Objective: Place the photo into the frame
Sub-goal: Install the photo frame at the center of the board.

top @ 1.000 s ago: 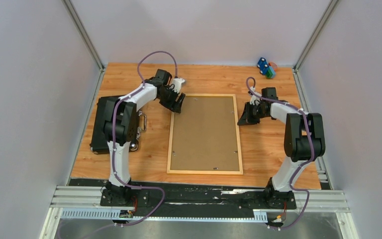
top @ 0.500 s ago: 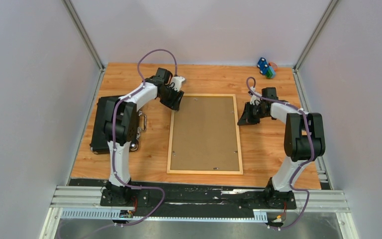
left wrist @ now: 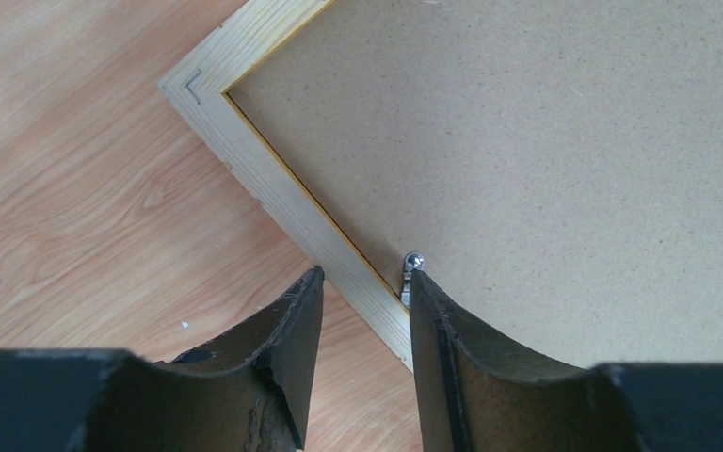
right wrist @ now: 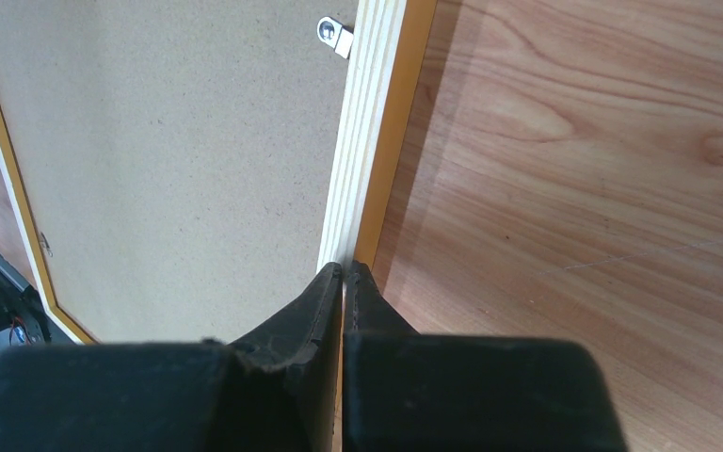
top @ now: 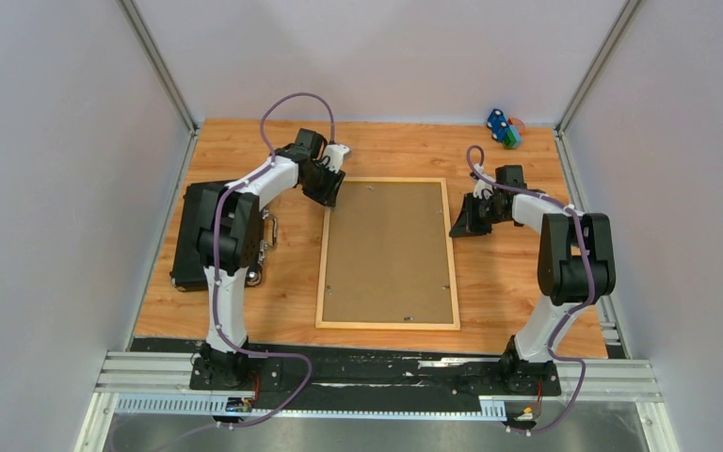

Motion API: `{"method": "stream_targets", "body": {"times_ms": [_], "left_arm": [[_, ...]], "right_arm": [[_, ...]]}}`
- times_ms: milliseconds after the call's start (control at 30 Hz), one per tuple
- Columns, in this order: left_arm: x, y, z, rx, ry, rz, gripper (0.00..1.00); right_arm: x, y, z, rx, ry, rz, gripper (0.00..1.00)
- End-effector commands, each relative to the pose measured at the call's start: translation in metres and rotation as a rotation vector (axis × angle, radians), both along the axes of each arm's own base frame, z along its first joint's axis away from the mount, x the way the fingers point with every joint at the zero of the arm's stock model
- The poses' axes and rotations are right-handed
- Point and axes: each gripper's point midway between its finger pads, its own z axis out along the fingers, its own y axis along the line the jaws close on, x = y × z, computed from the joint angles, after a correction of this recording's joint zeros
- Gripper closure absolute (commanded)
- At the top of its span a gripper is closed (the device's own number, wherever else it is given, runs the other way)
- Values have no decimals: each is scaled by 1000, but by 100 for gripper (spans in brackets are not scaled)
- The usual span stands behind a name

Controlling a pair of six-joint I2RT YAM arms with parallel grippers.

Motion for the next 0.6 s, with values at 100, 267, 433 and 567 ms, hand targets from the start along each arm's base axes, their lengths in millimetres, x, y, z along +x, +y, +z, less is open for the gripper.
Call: {"method": "stream_targets", "body": {"times_ms": [100, 267, 433, 567], "left_arm": [[-10, 1, -21, 47, 48, 26, 54], [-18, 3, -28, 82, 71, 27, 54], [-26, 6, -34, 106, 91, 32, 54], [-33, 9, -37, 117, 109, 37, 55]], "right_arm": [[-1, 2, -9, -13, 15, 22, 96], [-1, 2, -9, -11, 12, 22, 96], [-1, 2, -9, -11, 12, 22, 96], [-1, 2, -9, -10, 14, 22, 96]]}}
